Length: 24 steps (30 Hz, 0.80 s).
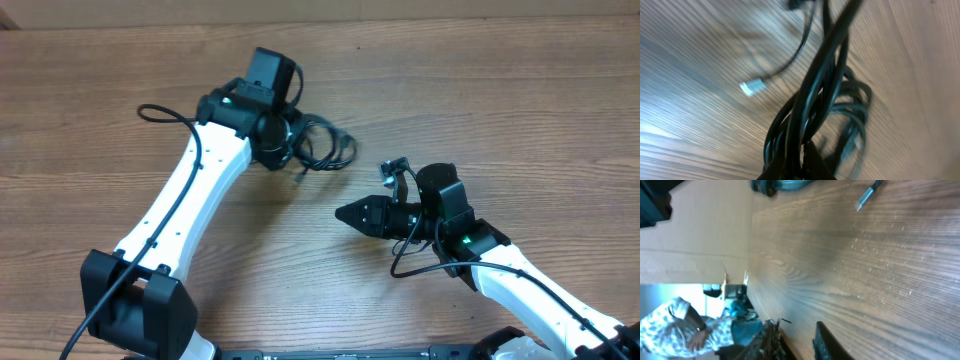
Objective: Untangle cables
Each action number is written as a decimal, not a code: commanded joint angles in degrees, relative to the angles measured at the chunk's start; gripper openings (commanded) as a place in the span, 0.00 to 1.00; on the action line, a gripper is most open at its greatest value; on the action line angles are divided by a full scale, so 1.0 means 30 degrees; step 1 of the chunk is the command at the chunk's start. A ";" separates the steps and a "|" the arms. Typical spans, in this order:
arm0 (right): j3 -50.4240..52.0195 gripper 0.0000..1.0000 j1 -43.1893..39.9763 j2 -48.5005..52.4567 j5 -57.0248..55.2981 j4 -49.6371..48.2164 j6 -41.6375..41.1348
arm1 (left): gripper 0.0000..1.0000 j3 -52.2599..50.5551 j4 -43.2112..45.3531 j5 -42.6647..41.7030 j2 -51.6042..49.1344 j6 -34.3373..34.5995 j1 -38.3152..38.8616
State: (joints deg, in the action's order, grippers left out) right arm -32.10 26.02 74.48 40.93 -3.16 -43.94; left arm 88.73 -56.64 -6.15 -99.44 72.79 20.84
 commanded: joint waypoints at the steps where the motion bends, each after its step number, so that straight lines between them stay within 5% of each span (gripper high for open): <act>1: 0.0175 0.50 0.0095 -0.0102 -0.1435 -0.0073 0.0175 | 0.04 0.0335 -0.1202 0.0554 0.0109 -0.3067 -0.0066; 12: 0.0175 0.97 0.0095 -0.0102 -0.2776 -0.1319 -0.3745 | 0.04 0.0335 -0.1800 -0.0408 0.0109 -0.4641 -0.0066; 21: 0.0175 1.00 0.0095 -0.0102 -0.4233 -0.1770 -0.3854 | 0.10 0.0335 -0.0124 -0.1923 0.0109 -1.3289 -0.0066; 23: 0.0175 1.00 0.0095 -0.0102 -0.4350 -0.1770 -0.3861 | 0.20 0.0335 -0.0372 -0.1923 0.0109 -1.4579 -0.0066; 24: 0.0175 1.00 0.0095 -0.0102 -0.4364 -0.1770 -0.3854 | 0.34 0.0335 -0.0634 -0.1872 0.0109 -1.5030 -0.0066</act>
State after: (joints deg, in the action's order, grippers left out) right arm -31.88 26.02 74.48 29.56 -8.12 -55.20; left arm 88.75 -57.47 -10.68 -99.44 39.05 20.51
